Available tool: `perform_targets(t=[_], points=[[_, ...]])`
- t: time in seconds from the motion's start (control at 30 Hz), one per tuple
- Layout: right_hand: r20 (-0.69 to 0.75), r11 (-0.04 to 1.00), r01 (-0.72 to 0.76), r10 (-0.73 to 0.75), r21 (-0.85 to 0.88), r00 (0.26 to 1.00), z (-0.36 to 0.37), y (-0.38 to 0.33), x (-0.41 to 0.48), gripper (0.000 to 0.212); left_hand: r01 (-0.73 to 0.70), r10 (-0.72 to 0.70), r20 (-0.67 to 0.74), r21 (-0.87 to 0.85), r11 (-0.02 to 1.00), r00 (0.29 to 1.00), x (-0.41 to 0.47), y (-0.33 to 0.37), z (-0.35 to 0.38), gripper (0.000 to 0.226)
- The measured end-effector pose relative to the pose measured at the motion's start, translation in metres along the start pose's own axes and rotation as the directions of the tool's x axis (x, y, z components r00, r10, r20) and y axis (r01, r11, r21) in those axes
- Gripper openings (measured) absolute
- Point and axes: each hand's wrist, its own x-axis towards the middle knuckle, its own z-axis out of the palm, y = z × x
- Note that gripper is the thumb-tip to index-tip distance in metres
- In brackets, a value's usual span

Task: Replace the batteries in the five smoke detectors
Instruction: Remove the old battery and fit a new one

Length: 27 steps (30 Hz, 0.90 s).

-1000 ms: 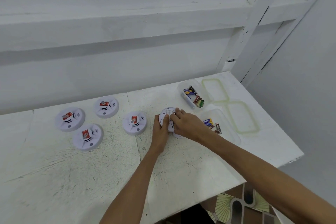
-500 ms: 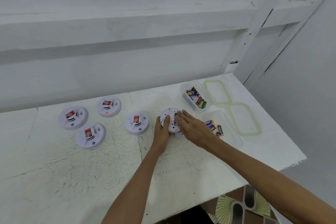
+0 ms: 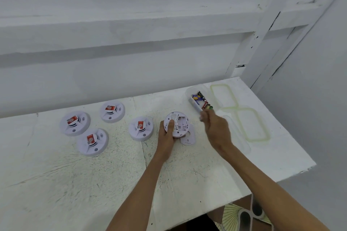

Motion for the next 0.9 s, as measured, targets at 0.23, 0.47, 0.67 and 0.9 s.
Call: perform_targets(t=[0.23, 0.47, 0.67, 0.9], points=[[0.114, 0.836, -0.234, 0.330, -0.496, 0.937, -0.024, 0.056, -0.021, 0.042, 0.001, 0.000, 0.024, -0.040, 0.999, 1.000, 0.001, 0.002, 0.000, 0.030], [0.201, 0.752, -0.180, 0.384, -0.634, 0.901, -0.022, 0.062, -0.032, 0.039, -0.001, 0.001, 0.016, -0.027, 1.000, 1.000, -0.002, 0.004, 0.001, 0.032], [0.090, 0.751, -0.204, 0.331, -0.628, 0.939, -0.030, 0.052, -0.020, 0.037, -0.019, 0.018, 0.019, 0.016, 1.000, 1.000, -0.003, 0.007, 0.002, 0.031], [-0.019, 0.894, -0.124, 0.129, -0.431, 0.992, -0.033, 0.033, 0.036, 0.018, -0.055, 0.053, 0.017, 0.103, 0.993, 0.998, 0.004, 0.017, 0.000, 0.015]])
